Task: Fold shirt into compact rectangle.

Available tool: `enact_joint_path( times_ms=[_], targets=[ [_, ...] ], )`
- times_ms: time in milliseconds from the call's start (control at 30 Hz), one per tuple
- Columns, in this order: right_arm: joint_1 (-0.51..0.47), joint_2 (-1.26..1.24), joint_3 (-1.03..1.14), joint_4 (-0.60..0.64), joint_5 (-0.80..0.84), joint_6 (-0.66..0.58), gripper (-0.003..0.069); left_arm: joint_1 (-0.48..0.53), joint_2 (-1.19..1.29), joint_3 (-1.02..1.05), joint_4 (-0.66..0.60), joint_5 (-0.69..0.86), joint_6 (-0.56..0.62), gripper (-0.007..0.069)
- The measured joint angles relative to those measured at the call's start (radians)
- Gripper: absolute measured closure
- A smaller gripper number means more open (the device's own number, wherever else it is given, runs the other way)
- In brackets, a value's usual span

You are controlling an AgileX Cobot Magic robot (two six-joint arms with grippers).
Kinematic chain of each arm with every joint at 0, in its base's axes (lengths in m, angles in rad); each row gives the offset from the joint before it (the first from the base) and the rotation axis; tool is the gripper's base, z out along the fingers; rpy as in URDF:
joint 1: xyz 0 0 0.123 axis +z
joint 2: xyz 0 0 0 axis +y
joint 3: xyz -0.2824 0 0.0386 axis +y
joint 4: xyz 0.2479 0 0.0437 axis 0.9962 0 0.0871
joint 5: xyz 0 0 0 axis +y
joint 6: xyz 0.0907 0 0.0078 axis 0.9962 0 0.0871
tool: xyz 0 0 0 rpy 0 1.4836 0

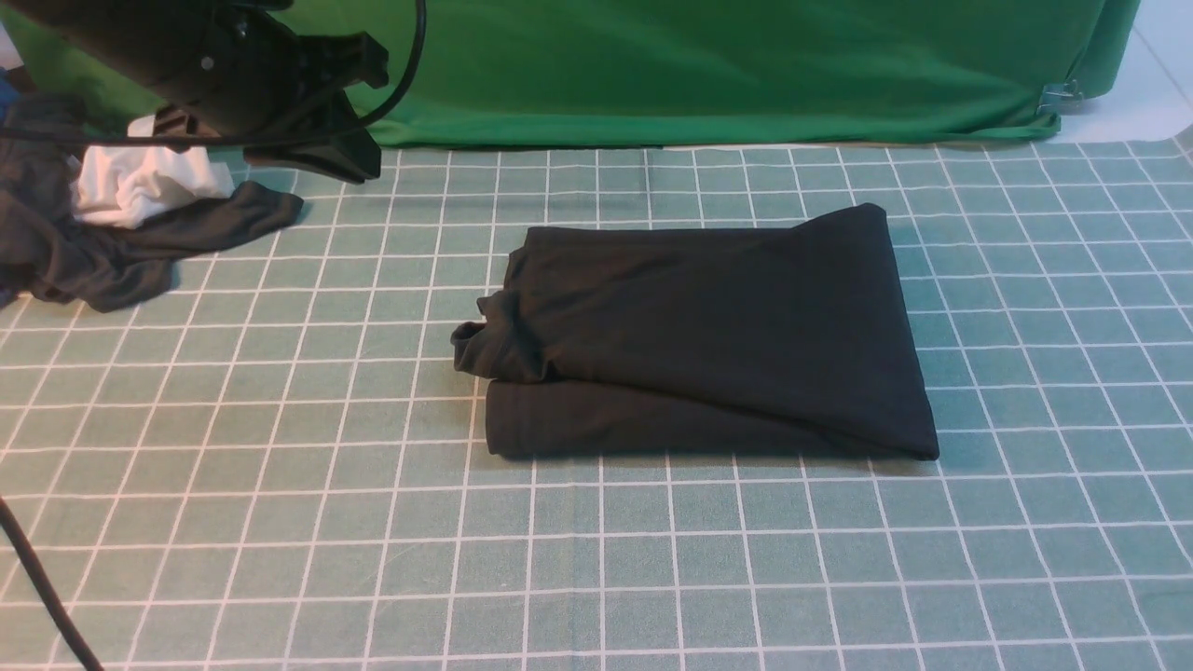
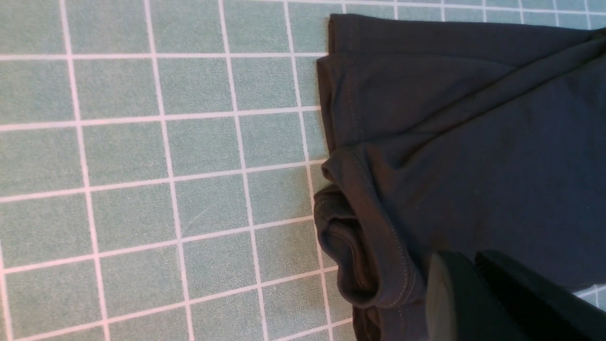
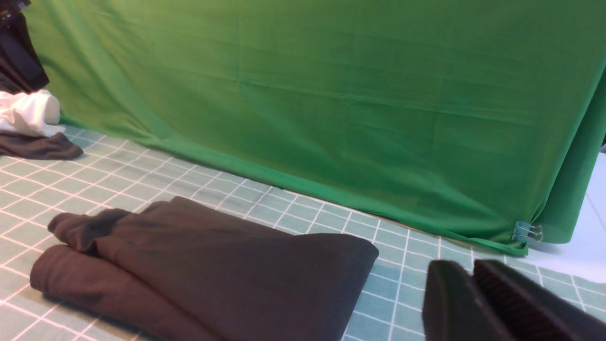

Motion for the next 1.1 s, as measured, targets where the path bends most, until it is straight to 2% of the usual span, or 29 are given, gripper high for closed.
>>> enact_joint_path(
  times_ms=[600,933,1100],
  targets=[
    [0.000,-0.001,0.012,0.000,-0.023,0.002,0.0543,0.000,0.000,0.000,-0.031,-0.021,-0.071,0.0610],
    [0.000,-0.014,0.163,0.000,-0.062,0.002,0.0522,0.000,0.000,0.000,-0.066,-0.017,-0.071,0.0610],
    [-0.024,-0.127,0.265,-0.001,-0.066,0.002,0.0505,0.000,0.000,0.000,-0.065,0.030,-0.071,0.0610]
  ],
)
